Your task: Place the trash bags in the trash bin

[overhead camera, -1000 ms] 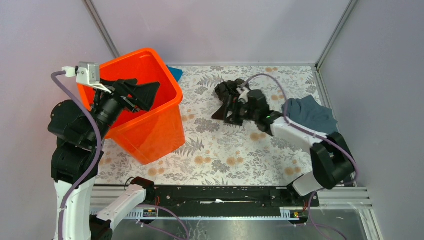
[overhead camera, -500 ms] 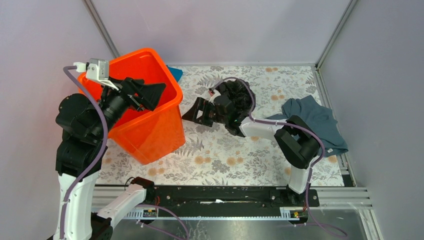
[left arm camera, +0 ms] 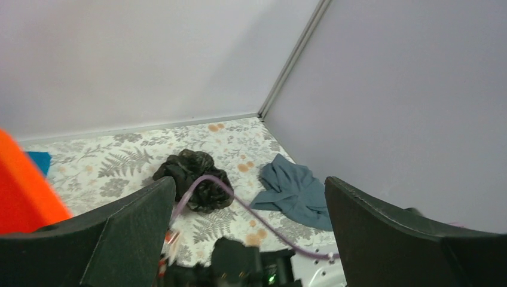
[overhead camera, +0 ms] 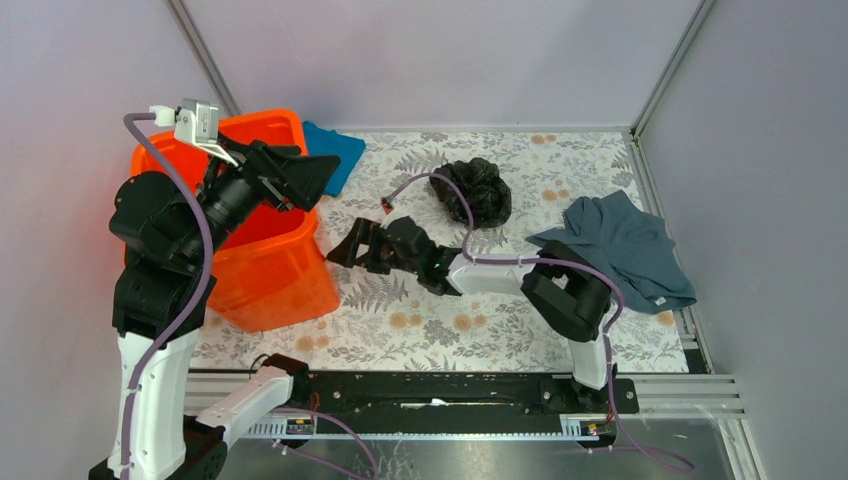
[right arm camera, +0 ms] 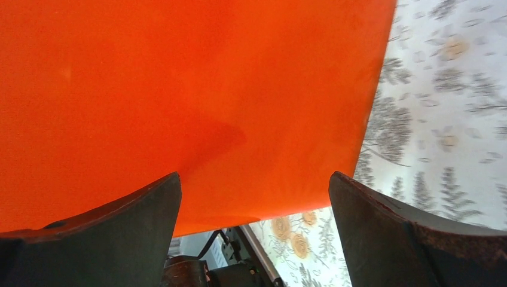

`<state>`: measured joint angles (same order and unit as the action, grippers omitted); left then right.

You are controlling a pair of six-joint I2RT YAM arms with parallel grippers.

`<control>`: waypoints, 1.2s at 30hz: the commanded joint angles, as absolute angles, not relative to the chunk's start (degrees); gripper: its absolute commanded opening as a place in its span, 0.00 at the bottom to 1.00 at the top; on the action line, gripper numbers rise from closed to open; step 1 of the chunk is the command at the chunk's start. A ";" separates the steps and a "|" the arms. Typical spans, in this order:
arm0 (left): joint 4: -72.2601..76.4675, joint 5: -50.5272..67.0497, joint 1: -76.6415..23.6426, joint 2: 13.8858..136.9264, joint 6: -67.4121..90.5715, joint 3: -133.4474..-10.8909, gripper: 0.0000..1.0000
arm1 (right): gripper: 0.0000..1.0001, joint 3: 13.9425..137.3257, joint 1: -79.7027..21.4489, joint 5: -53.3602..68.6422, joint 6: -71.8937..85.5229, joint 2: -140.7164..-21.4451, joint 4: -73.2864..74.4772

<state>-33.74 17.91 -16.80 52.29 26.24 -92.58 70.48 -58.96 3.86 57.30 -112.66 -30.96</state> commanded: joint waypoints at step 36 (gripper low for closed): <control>-18.39 -28.85 -59.04 87.91 25.37 -88.74 0.99 | 0.96 58.63 -11.68 17.42 29.96 -100.37 -22.79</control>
